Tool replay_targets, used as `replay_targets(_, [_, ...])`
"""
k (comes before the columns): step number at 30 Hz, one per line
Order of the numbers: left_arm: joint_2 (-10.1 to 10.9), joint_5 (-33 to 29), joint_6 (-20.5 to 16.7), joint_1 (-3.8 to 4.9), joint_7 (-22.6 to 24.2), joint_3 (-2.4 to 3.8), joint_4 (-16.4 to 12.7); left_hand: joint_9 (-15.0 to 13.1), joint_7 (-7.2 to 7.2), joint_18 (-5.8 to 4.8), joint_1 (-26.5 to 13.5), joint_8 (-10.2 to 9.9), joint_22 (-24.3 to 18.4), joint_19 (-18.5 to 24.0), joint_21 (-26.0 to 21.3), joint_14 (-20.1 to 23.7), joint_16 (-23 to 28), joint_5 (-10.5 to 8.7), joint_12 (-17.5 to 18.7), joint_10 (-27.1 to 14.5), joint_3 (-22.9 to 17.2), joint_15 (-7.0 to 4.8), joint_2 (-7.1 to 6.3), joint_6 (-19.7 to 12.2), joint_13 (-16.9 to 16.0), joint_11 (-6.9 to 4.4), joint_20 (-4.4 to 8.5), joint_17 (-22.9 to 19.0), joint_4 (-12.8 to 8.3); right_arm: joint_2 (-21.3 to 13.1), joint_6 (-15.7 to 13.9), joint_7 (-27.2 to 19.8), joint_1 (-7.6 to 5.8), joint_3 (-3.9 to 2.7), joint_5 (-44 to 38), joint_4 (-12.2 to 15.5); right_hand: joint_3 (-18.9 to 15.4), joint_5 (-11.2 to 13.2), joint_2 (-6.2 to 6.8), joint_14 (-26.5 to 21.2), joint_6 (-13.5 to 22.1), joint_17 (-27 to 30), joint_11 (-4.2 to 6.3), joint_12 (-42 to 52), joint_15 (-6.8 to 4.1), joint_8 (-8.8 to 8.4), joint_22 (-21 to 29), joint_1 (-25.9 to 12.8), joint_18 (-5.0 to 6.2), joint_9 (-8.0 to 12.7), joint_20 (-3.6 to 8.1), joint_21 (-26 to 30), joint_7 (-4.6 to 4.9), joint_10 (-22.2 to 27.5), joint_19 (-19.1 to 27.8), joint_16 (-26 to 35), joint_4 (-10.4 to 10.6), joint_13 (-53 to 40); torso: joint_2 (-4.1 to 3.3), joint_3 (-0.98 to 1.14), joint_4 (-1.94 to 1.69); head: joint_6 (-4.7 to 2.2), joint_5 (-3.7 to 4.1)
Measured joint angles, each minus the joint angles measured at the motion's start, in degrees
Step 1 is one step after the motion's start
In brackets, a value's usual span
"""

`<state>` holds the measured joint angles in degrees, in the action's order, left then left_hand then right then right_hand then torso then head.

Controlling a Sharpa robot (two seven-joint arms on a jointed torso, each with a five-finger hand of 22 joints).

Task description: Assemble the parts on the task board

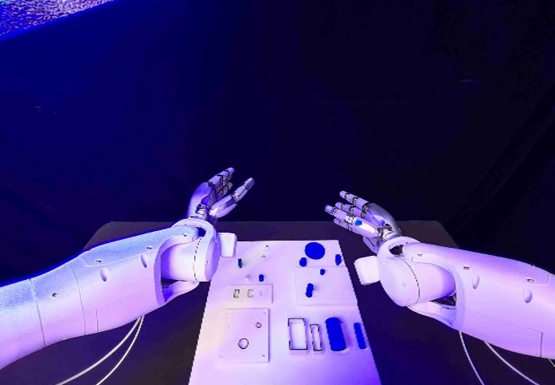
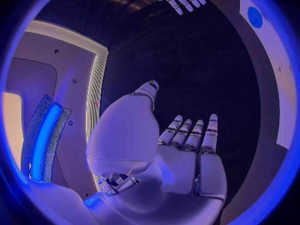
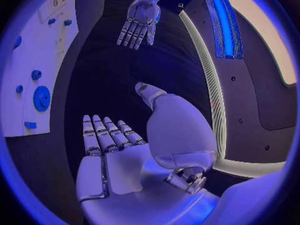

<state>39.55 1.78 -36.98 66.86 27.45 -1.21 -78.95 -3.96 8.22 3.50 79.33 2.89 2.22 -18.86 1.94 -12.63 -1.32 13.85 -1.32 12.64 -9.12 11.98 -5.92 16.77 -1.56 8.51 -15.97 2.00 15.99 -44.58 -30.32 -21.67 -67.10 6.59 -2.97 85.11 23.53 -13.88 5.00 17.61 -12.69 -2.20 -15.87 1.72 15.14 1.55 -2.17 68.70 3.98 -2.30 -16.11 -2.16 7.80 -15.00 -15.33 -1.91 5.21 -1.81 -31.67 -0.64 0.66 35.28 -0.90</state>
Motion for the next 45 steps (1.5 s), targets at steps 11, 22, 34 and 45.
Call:
replay_targets(11, [3.3,0.4,2.5,0.04,-0.2,0.01,-2.6,-0.4,0.25,1.23,3.0,0.6,0.3,-1.7,0.6,-4.7,-1.1,0.58,-0.5,4.0,-0.2,0.77,0.83,3.8,-0.4,1.57,-0.62,0.6,0.7,-1.7,4.7,2.1,-1.95,0.64,-11.7,-1.5,3.0,-0.2,0.74,11.6,-9.6,-1.7,0.61,1.5,-0.98,2.73,-1.2,5.1,1.86,-1.8,-0.5,-2.6,0.74,-11.6,-6.1,-2.6,-2.7,-0.8,-0.98,-0.19,0.14,0.7,-0.1])
replay_targets(22, [8.3,0.6,4.7,0.42,0.2,0.11,-8.6,-3.3,2.22,5.37,3.5,5.5,2.6,-24.7,7.0,-32.9,-7.0,0.58,-3.5,33.0,-1.8,-0.45,1.96,23.4,-2.2,4.7,-0.65,5.0,0.6,-1.9,3.2,2.7,-4.44,0.44,-34.8,-3.0,6.5,0.9,2.92,33.4,-30.6,-4.5,3.79,3.2,-5.14,8.67,-4.1,8.5,5.03,-5.4,0.6,-10.7,3.19,-35.6,-26.6,-7.9,-6.8,-1.7,-3.65,-0.27,-0.05,0.84,0.36])
replay_targets(34, [14.0,1.0,7.1,1.13,0.1,0.26,-15.7,-4.3,3.65,6.22,3.8,6.7,3.5,-33.3,11.3,-42.5,-11.3,0.58,-3.5,41.1,-3.7,-3.37,1.72,30.1,-2.4,2.58,1.13,10.7,0.6,-1.4,5.5,11.2,-6.29,0.37,-60.7,-3.4,4.6,1.5,4.14,52.4,-41.0,-11.2,8.02,2.6,-11.14,10.64,-12.0,9.7,5.34,-6.8,6.38,-25.4,3.74,-50.3,-39.0,-15.4,-9.2,-2.0,-6.43,-0.14,-0.75,0.57,1.08])
replay_targets(45, [17.0,0.7,12.8,1.26,-0.5,0.51,-19.4,-4.6,3.81,6.21,3.6,6.7,4.0,-35.3,13.2,-44.5,-14.7,0.58,-3.5,43.6,-4.0,-4.42,0.03,30.7,-2.7,1.84,2.18,15.0,0.4,1.4,10.5,20.5,-6.46,0.37,-80.3,-3.8,3.1,0.6,8.72,66.1,-44.6,-36.0,10.78,2.4,-14.84,10.18,-26.6,7.6,5.34,-8.5,10.54,-45.9,0.65,-52.1,-46.6,-40.1,-7.8,-3.1,-9.04,-0.06,-1.66,0.71,1.69])
